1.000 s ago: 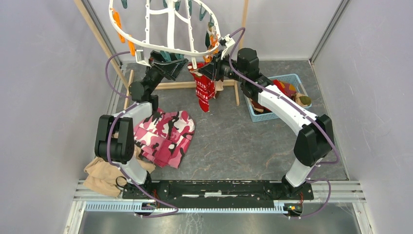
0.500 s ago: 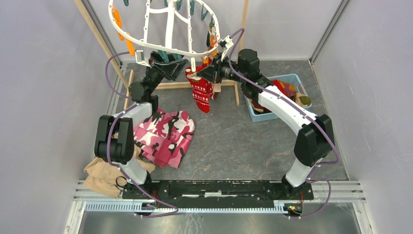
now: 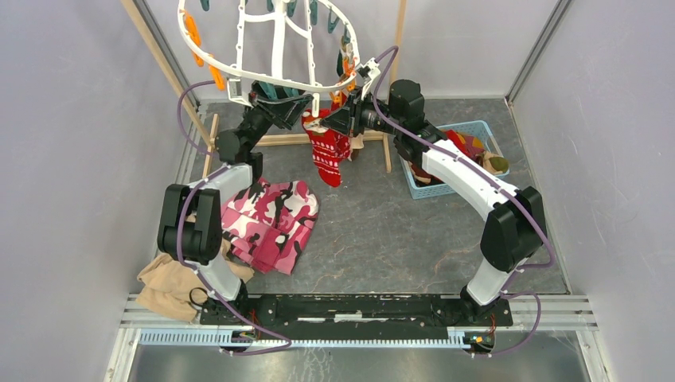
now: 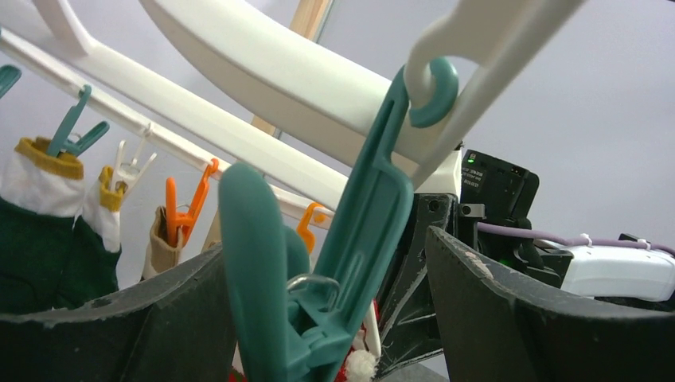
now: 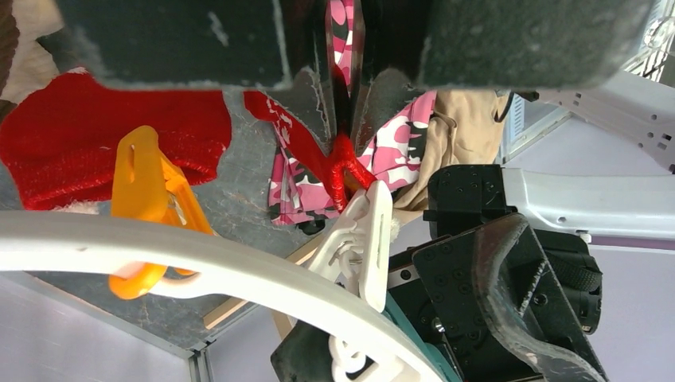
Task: Clip the socks to the hanger
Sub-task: Clamp the sock onto the hanger.
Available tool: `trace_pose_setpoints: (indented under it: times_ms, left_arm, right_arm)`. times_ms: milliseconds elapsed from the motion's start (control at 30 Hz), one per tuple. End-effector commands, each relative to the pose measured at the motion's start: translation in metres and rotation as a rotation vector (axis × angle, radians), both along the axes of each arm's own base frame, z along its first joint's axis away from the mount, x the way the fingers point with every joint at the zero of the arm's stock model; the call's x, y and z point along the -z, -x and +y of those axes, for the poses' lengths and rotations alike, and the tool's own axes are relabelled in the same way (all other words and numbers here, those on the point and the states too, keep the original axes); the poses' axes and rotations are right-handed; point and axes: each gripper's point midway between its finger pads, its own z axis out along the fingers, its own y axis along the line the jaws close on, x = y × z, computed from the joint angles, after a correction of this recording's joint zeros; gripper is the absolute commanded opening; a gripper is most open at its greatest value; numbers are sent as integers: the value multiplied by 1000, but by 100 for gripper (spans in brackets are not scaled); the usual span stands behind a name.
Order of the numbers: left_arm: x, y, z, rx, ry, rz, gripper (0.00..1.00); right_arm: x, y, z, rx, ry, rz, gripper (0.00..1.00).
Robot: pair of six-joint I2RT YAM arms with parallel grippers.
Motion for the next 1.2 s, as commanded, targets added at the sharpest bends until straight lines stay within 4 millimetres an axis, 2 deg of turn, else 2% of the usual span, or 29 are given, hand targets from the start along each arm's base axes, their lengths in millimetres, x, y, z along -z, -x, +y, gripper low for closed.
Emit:
trace_pose_setpoints:
  times_ms: [0, 200, 667, 933, 1167]
  left_arm:
    - [-23, 8, -5, -20, -32, -130, 83]
    - [-24, 9, -10, 14, -31, -132, 75]
    - [-5, -6, -15, -21, -99, -86, 76]
    - [-5, 1, -22, 37, -91, -114, 69]
    - [-5, 3, -27, 68, -92, -112, 70]
  right_arm:
    - [-32, -1, -1, -15, -57, -71, 13]
    - [-31, -3, -1, -12, -57, -65, 13]
    - [-31, -5, -4, -8, -54, -70, 13]
    - [-31, -7, -5, -2, -53, -71, 13]
    - [-28, -8, -5, -1, -46, -69, 13]
